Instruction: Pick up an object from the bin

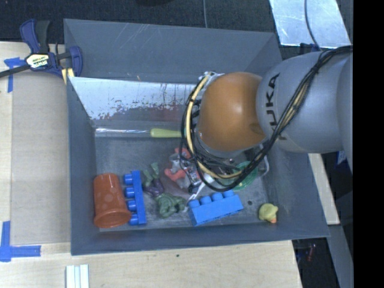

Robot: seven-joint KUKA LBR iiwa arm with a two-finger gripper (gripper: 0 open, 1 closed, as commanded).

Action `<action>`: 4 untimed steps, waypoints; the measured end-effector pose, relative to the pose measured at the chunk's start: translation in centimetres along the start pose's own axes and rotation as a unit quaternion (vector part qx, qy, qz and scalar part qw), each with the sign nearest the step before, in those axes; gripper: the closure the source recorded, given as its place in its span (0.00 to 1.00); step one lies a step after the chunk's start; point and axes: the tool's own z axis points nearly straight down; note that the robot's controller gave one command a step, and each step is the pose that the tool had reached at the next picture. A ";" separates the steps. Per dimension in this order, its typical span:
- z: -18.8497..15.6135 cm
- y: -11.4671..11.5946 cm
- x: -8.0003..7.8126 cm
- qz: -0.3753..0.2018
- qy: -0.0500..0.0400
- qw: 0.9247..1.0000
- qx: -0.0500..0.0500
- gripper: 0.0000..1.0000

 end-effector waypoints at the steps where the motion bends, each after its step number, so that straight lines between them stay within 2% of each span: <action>1: -3.9 0.3 -0.1 0.000 0.000 1.000 0.000 1.00; 2: -0.6 1.3 -1.8 -0.052 -0.007 0.999 0.002 1.00; 3: -3.9 1.8 -2.0 -0.063 0.000 0.998 0.000 1.00; 4: -12.4 1.3 -1.9 -0.084 0.000 0.997 0.000 1.00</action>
Offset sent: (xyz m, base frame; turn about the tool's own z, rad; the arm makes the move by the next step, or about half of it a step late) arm 0.0149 0.0315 -0.0449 -0.1771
